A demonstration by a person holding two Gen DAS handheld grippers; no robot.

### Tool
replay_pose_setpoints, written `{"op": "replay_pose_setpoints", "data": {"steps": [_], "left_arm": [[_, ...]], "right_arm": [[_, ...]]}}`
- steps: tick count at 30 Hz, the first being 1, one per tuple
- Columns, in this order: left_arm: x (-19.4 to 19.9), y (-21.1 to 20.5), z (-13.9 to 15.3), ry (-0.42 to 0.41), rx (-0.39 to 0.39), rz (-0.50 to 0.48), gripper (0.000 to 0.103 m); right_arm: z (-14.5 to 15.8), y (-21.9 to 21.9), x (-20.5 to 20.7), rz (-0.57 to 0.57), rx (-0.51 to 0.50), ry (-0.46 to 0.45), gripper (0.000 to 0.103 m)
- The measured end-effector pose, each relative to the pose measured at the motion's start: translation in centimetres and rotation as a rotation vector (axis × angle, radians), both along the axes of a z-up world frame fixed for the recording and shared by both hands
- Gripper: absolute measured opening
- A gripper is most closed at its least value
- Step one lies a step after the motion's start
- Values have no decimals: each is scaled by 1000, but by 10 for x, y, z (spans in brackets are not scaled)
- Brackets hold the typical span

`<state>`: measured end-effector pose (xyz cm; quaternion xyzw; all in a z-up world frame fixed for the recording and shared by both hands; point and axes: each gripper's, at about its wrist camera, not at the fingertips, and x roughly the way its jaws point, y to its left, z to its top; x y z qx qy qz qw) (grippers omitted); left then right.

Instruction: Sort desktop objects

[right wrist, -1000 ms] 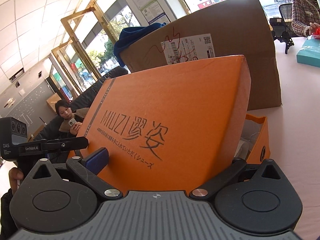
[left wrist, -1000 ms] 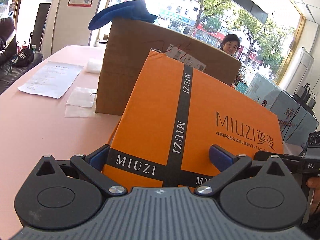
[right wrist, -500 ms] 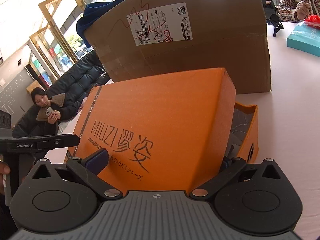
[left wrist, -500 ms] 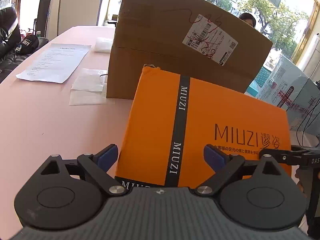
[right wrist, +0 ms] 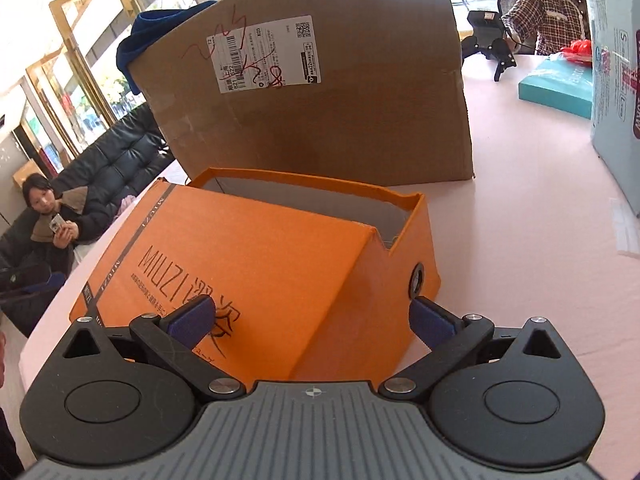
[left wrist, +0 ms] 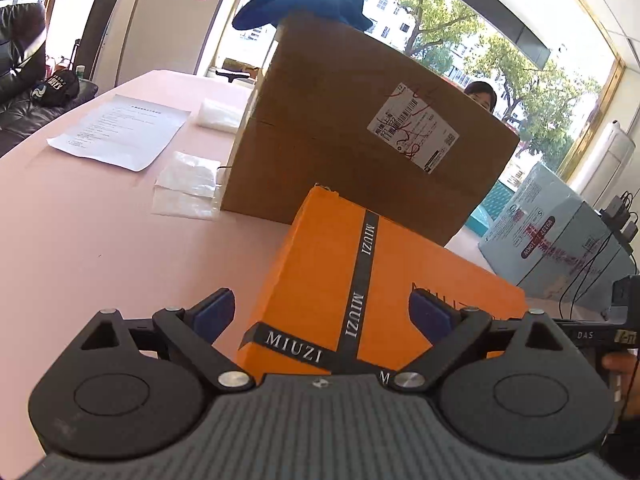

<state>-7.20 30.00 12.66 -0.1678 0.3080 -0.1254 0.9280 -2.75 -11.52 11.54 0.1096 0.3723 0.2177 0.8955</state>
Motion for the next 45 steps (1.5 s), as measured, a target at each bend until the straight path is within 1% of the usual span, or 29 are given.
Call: {"op": "replay_pose_setpoints", "data": {"steps": [2, 3, 6, 11, 12, 14, 16, 18, 19, 22, 23, 25, 27, 29, 31, 33, 35, 37, 40, 41, 42, 44, 45], "left_arm": [[-18, 9, -6, 20, 6, -1, 93], [-21, 9, -10, 32, -3, -8, 93], [-19, -2, -20, 71, -50, -38, 93], [-16, -19, -38, 136, -129, -88, 93], [-15, -22, -41, 148, -145, -98, 93], [-14, -29, -48, 174, -176, -117, 93], [-13, -36, -56, 200, -208, -137, 93], [-11, -43, -63, 226, -240, -157, 93], [-11, -49, -62, 232, -234, -167, 94], [-12, -70, -56, 236, -184, -184, 94], [-13, -75, -54, 235, -181, -187, 94], [-14, -84, -49, 232, -182, -201, 94], [-18, -92, -40, 201, -173, -215, 94], [-21, -98, -29, 166, -145, -223, 94], [-21, -103, -23, 140, -122, -227, 94], [-18, -106, -25, 143, -125, -218, 94], [-14, -108, -31, 160, -131, -220, 94], [-10, -110, -41, 182, -134, -228, 94], [-3, -111, -57, 212, -120, -200, 95], [-2, -110, -59, 214, -132, -194, 95], [0, -109, -60, 214, -152, -194, 94], [0, -109, -57, 198, -164, -197, 94], [1, -110, -55, 191, -160, -197, 94]], "right_arm": [[-4, -3, -2, -14, 27, -12, 103], [-6, -4, -2, -15, 41, -20, 103], [-11, -8, -8, -25, 84, -43, 99], [-20, -11, -24, -58, 128, -120, 99], [-23, -12, -26, -61, 149, -132, 99], [-35, -17, -29, -61, 228, -143, 99], [-47, -21, -29, -53, 313, -134, 100], [-50, -24, -27, -43, 345, -115, 100], [-49, -26, -27, -33, 356, -123, 100], [-47, -30, -30, -2, 390, -149, 100], [-46, -31, -31, 4, 398, -154, 100], [-41, -29, -35, 16, 380, -201, 99], [-34, -21, -42, 28, 318, -283, 97], [-29, -13, -45, 18, 259, -342, 95], [-26, -12, -43, 2, 256, -368, 91], [-27, -21, -37, -18, 305, -349, 88], [-30, -32, -30, -36, 375, -310, 85], [-35, -38, -25, -52, 408, -273, 84], [-39, -38, -23, -63, 368, -258, 84], [-40, -36, -23, -55, 357, -248, 84], [-41, -34, -23, -44, 347, -235, 84], [-42, -28, -25, -28, 330, -223, 87], [-41, -25, -28, -23, 308, -245, 87]]}}
